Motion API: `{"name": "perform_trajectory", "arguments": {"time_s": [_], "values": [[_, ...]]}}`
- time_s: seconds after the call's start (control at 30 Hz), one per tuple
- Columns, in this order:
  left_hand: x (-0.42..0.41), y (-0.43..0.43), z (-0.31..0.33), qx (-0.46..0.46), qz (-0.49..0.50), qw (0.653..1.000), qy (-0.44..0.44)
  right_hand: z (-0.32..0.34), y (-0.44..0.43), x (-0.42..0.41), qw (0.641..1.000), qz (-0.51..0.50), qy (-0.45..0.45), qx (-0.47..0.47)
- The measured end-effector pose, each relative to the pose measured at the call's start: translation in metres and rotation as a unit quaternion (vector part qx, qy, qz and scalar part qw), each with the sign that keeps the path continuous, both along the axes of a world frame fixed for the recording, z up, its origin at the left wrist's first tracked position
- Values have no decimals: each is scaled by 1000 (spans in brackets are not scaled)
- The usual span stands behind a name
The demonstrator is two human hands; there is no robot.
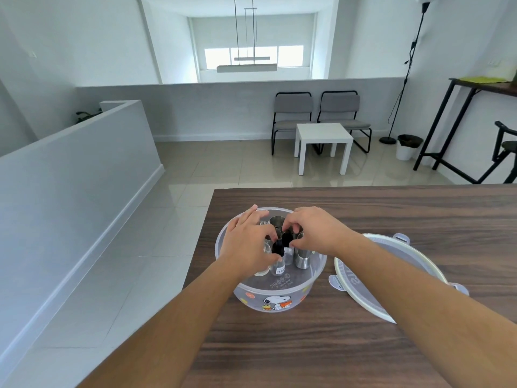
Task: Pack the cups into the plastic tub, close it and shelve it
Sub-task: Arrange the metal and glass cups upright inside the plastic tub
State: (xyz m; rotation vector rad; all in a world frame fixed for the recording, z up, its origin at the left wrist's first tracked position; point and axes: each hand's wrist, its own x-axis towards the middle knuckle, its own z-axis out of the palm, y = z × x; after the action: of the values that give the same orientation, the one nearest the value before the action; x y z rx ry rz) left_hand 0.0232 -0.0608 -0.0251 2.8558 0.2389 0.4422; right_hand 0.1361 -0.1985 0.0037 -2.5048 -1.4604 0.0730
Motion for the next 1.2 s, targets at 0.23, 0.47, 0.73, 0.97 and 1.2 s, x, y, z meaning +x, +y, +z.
{"name": "perform_trajectory", "arguments": {"time_s": [0.23,0.47,0.73,0.97,1.2], "values": [[2,0,-3,-6,4,1000,-9,-3,3,0,1000,-6,-19,-12],[3,0,-4,-5,7,1000,-13,-6,5,1,999,-8,-34,6],[-6,3,8,0,9,1000,-3,7,-9,-2,1000,-18,-9,20],[-10,-21,46,0,-42,998,-49,39,-60,-10,992,-68,7,103],[-10,-104,34,14,-160,982,-99,28,-140,-22,982,-132,32,134]]}}
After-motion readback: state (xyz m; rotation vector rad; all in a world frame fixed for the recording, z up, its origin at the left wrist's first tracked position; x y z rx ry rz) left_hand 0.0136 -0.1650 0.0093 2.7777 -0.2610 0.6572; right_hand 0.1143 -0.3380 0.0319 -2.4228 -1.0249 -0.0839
